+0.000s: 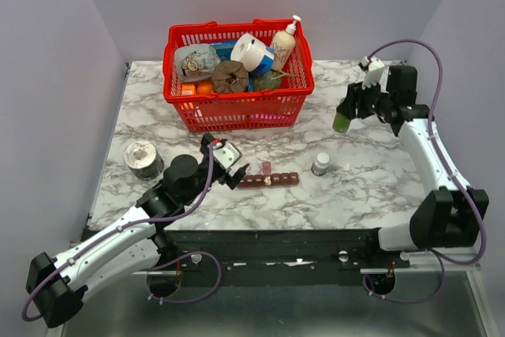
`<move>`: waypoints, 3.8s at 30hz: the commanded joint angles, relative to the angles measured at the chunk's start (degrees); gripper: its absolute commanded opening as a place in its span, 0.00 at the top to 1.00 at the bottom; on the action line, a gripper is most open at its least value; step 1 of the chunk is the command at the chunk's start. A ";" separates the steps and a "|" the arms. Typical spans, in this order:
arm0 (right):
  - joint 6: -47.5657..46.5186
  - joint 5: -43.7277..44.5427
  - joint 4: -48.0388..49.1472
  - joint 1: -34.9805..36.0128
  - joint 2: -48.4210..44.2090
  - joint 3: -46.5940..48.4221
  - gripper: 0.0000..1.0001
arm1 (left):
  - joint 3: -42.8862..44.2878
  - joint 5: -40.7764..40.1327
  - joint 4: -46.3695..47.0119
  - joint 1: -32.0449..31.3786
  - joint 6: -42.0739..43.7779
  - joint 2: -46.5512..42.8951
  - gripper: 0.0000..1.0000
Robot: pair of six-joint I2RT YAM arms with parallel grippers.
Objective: Sort the pills into containers
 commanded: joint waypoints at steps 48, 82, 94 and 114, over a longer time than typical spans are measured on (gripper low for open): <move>-5.64 9.65 19.97 1.02 34.84 30.35 0.03 | -7.22 17.47 -9.25 0.08 25.42 4.64 0.06; 0.15 -8.06 15.75 23.96 11.34 -10.11 0.53 | 9.84 17.91 -14.44 2.45 35.18 43.50 0.30; 1.37 -8.59 15.40 24.05 12.57 -9.67 0.53 | 6.93 18.35 -11.09 2.45 34.56 37.86 0.22; 9.89 -6.75 16.45 23.88 14.77 -11.16 0.52 | 11.77 18.79 -18.13 1.40 33.51 44.29 0.58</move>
